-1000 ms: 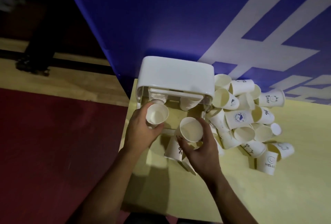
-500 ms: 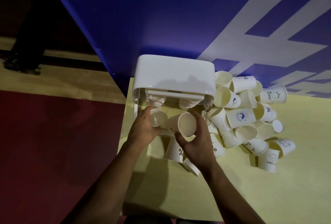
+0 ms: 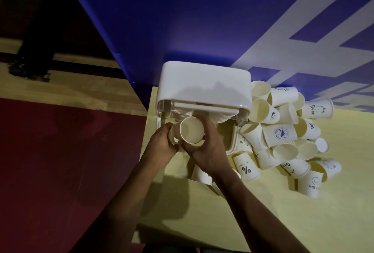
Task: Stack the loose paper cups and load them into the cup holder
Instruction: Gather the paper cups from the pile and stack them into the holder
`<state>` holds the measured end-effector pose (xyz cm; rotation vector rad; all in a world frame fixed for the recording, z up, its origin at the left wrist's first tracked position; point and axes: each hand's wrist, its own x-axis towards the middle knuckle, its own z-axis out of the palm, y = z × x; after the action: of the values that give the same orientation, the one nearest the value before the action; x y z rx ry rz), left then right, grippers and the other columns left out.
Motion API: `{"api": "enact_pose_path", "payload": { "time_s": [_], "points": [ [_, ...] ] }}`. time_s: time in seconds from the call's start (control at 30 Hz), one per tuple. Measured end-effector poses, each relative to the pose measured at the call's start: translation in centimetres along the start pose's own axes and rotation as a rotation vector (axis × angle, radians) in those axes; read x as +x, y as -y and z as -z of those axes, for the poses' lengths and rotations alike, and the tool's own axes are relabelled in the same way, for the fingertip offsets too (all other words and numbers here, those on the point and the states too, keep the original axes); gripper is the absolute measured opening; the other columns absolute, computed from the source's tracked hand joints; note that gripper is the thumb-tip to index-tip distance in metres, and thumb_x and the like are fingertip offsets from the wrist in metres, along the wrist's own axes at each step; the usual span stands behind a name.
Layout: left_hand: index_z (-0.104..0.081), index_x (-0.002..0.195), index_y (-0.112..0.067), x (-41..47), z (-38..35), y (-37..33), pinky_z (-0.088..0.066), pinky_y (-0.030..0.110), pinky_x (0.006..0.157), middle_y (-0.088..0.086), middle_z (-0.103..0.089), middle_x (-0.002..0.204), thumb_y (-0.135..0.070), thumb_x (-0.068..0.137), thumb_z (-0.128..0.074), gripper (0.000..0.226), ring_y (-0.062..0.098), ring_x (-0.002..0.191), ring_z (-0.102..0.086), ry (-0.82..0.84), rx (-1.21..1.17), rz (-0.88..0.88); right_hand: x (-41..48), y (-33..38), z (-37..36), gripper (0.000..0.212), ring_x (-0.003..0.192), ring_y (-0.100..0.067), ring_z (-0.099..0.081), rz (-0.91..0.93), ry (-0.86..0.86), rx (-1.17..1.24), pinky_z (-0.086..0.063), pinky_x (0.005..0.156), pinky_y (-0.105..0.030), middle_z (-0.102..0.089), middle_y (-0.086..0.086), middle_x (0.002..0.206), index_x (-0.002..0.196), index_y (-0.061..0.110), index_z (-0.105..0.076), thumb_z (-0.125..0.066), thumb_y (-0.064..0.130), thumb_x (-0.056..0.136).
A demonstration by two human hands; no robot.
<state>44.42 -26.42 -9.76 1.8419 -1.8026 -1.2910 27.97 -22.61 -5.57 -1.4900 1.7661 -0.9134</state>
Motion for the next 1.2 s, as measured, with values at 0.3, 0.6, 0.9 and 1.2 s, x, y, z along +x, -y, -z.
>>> {"api": "enact_pose_path", "payload": {
  "time_s": [0.3, 0.6, 0.9, 1.2],
  "points": [
    [-0.050, 0.113, -0.057, -0.3, 0.5, 0.2, -0.053, 0.021, 0.084, -0.026, -0.066, 0.106, -0.019, 0.077, -0.086, 0.063, -0.007, 0.100, -0.065, 0.045, -0.163, -0.009, 0.9, -1.7, -1.5, 0.090, 0.131, -0.022, -0.053, -0.096, 0.206, -0.133, -0.050, 0.103, -0.037, -0.052, 0.000, 0.149, 0.156, 0.027, -0.035, -0.080, 0.051, 0.083],
    [-0.051, 0.118, -0.065, -0.6, 1.0, 0.3, -0.056, 0.035, 0.096, -0.022, -0.068, 0.118, -0.018, 0.089, -0.075, 0.060, -0.003, 0.109, -0.065, 0.088, -0.200, -0.019, 0.5, -1.9, -1.3, 0.087, 0.142, -0.024, -0.047, -0.162, 0.307, -0.107, -0.043, 0.113, -0.039, -0.046, 0.000, 0.158, 0.161, 0.035, -0.021, -0.065, 0.062, 0.091],
    [-0.054, 0.138, -0.032, -0.6, 0.8, 0.1, -0.050, 0.020, 0.090, -0.022, -0.062, 0.114, -0.006, 0.090, -0.070, 0.057, -0.002, 0.108, -0.063, 0.076, -0.165, -0.005, 1.0, -2.5, -2.5, 0.088, 0.136, -0.024, -0.051, -0.150, 0.346, -0.203, -0.045, 0.108, -0.037, -0.048, -0.004, 0.154, 0.161, 0.025, -0.028, -0.076, 0.043, 0.089],
    [-0.055, 0.134, -0.036, -0.9, 0.7, -0.2, -0.050, 0.017, 0.088, -0.024, -0.064, 0.112, -0.006, 0.090, -0.071, 0.055, -0.008, 0.105, -0.063, 0.064, -0.184, 0.010, 1.3, -2.6, -2.5, 0.087, 0.138, -0.023, -0.048, -0.130, 0.396, -0.207, -0.045, 0.109, -0.036, -0.043, -0.001, 0.157, 0.163, 0.028, -0.023, -0.073, 0.037, 0.093]
  ]
}}
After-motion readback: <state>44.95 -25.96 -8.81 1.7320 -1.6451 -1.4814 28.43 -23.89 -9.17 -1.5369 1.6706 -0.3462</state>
